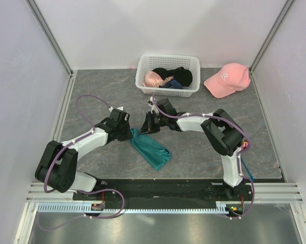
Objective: Fold the napkin into a case and place the utensils inside
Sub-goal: Stuff the top corner of the smaller-rectangle-folded napkin into the folded napkin.
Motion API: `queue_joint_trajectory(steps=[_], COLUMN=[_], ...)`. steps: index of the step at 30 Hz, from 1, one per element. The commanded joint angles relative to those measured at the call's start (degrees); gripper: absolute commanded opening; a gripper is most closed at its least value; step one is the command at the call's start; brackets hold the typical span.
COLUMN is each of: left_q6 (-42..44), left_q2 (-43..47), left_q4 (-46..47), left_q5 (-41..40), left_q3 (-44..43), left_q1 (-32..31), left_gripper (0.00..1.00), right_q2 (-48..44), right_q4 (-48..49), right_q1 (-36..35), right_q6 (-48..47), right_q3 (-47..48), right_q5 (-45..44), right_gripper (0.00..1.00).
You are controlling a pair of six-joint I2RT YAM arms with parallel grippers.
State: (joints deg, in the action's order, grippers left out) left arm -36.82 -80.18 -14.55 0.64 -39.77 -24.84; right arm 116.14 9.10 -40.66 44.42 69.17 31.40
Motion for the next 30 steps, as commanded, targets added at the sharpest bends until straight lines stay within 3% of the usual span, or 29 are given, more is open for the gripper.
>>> queue_joint_trajectory(steps=[1, 11, 21, 30], left_q6=[1.2, -0.1, 1.5, 2.2], left_q2=[1.0, -1.7, -3.9, -2.7], left_q4=[1.4, 2.9, 2.2, 0.5], left_q5=[2.1, 3.1, 2.4, 2.3], left_q3=[-1.7, -2.3, -4.4, -4.5], left_q1=[-0.1, -0.5, -0.5, -0.5], left_gripper=[0.02, 0.02, 0.02, 0.02], right_q2=[1.9, 9.2, 0.9, 1.2], right_q4=[1.0, 5.7, 0.9, 2.0], right_q1=[-1.7, -5.5, -2.3, -2.3], right_q6=[-0.8, 3.6, 0.2, 0.7], right_q3=[-0.8, 3.3, 0.7, -2.1], right_q5=[-0.5, -1.0, -3.3, -4.0], right_gripper=[0.14, 0.1, 0.13, 0.12])
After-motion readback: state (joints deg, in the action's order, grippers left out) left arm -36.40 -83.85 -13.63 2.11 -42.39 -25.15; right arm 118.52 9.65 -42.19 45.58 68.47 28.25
